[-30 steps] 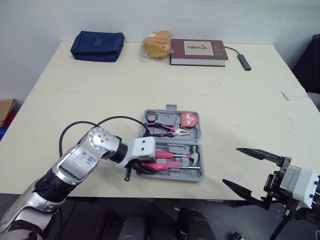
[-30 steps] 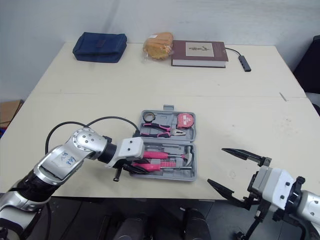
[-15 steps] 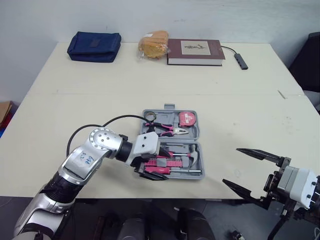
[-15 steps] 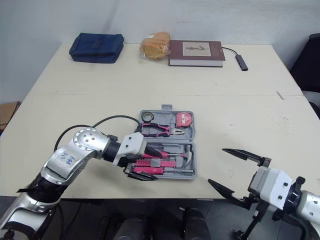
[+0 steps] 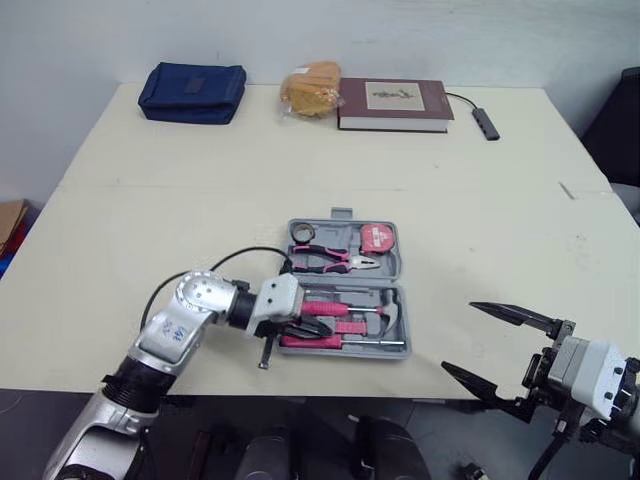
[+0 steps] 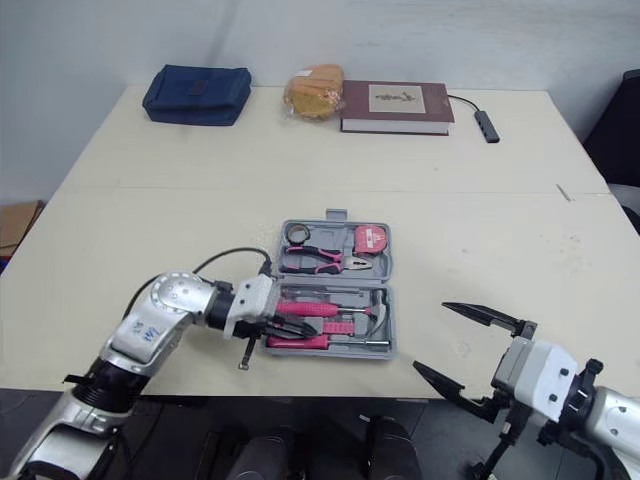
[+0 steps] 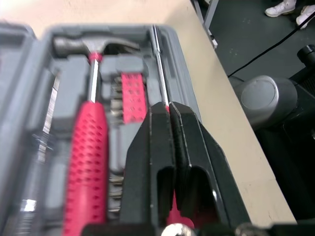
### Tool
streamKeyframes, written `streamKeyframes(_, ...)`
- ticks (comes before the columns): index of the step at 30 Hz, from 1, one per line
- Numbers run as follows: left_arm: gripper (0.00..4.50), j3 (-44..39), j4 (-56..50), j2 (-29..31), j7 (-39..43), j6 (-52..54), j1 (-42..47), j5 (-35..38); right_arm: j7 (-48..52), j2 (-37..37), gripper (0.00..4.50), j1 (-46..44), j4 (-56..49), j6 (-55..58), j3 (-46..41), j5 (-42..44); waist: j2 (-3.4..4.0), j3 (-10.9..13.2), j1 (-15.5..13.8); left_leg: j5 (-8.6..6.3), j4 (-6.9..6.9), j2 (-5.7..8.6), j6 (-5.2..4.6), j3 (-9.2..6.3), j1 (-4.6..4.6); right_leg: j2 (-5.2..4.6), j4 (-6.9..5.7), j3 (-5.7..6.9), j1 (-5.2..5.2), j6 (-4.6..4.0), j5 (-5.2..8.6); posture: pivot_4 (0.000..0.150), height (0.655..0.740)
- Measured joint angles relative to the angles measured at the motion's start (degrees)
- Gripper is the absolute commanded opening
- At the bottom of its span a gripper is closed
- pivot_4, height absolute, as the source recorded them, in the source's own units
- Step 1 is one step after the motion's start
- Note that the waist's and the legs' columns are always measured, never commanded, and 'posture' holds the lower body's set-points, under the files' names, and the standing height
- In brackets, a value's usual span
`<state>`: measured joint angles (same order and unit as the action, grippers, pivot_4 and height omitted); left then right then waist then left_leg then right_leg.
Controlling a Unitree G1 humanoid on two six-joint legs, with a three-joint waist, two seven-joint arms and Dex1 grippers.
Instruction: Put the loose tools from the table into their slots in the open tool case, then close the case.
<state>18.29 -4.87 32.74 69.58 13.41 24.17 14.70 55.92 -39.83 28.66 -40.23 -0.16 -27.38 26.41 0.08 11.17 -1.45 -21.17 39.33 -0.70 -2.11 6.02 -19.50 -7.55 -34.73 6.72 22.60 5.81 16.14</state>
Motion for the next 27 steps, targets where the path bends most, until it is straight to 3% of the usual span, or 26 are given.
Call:
streamKeyframes(15, 0.03, 4.56, -0.29, 1.1, -1.8, 0.74, 2.71, -4.85, -1.23, 2.45, 4.5, 1.99, -0.01, -0.02, 0.01, -1.18, 0.12, -0.55, -0.02, -0.05, -0.02, -0.07, 0.06, -0.01, 0.24, -0.18, 0.07, -0.06, -0.14, -0.05, 0.03, 0.15, 0.74)
streamKeyframes(20, 0.03, 5.38, -1.17, 0.86, -4.3, 0.74, 2.73, -7.19, -5.58, 6.61, 4.5, 1.98, 0.3, 1.41, 0.46, -1.56, 0.19, -1.33, 0.0, -0.07, -0.08, -0.1, 0.07, 0.0, 0.32, -0.2, 0.08, -0.11, -0.16, -0.08, 0.04, 0.15, 0.74)
streamKeyframes(23, 0.03, 3.43, -0.08, -0.75, -4.45, 0.23, 1.62, -5.62, -10.62, 7.08, 4.5, 0.9, 0.16, 6.57, 0.93, -2.33, 0.28, -1.39, 0.0, -0.09, -0.08, -0.11, 0.04, -0.01, 0.32, -0.29, 0.07, -0.13, -0.14, -0.11, 0.03, 0.15, 0.74)
streamKeyframes(26, 0.03, -3.53, 3.09, -2.35, -1.12, 0.67, -1.78, 4.08, -17.37, 6.7, 4.5, -3.25, 0.92, 16.9, 2.25, -2.39, 0.2, -1.27, 0.3, -0.12, -0.1, -0.15, 0.14, -0.04, 0.07, -0.4, -0.07, 0.02, 0.2, -0.31, 0.13, 0.15, 0.74)
streamKeyframes(27, 0.01, -6.0, 3.51, -1.72, -0.47, 1.51, -1.83, 6.21, -17.23, 6.5, 4.24, -5.12, 1.62, 17.68, 2.96, -1.71, 0.16, -1.19, 0.57, -0.1, -0.11, -0.19, 0.17, -0.03, 0.08, -0.37, -0.08, 0.08, 0.21, -0.34, 0.15, 0.15, 0.74)
